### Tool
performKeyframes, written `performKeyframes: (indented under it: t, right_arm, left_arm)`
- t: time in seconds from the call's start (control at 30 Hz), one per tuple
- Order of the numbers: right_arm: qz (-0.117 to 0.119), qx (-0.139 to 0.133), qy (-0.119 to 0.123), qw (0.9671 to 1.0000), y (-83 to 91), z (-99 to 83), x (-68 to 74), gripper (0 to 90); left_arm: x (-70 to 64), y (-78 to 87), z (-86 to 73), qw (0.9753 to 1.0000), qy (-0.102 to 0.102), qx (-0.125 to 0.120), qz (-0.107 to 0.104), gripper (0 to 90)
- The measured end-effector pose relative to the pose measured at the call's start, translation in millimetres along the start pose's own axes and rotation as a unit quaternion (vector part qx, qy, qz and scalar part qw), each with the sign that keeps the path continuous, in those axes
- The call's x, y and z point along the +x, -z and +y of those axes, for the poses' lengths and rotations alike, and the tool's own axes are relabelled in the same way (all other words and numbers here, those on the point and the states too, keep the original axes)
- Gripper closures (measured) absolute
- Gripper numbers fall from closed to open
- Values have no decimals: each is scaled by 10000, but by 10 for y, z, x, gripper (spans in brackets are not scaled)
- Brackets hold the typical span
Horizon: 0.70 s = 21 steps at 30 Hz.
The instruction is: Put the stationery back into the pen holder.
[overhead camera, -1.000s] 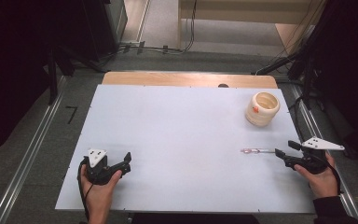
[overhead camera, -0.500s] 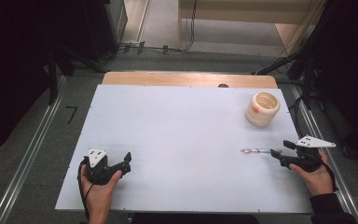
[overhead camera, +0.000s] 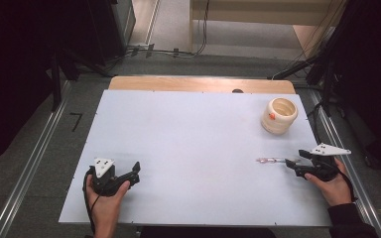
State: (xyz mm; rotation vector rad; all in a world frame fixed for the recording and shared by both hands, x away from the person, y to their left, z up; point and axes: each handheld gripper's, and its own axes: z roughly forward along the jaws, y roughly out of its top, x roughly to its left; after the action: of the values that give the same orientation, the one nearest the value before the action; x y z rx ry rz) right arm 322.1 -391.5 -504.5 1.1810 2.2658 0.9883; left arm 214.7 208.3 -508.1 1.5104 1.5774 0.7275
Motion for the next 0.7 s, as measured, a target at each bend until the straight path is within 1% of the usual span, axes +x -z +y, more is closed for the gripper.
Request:
performKeyframes:
  t: [0.03,0.2,0.37,0.43,0.57,0.7]
  right_arm:
    - [-8,8,32,10000,-8,0,-3,274]
    - [31,110,24,9999,-46,-4,-7,274]
    - [43,187,49,9998,-63,2,0,313]
    - [32,199,59,9998,-65,3,5,315]
    - [12,187,113,9998,-63,3,7,359]
    - [73,184,184,9996,-54,5,27,436]
  left_arm:
    - [0,0,0,10000,1,0,0,56]
    - [2,-1,-1,10000,-7,11,-7,56]
    - [-3,-3,0,10000,-16,27,0,56]
    - [-5,-4,0,10000,-10,23,2,56]
    - [-5,-4,0,10000,-8,21,-9,56]
    - [-6,-4,-2,10000,-10,28,-4,56]
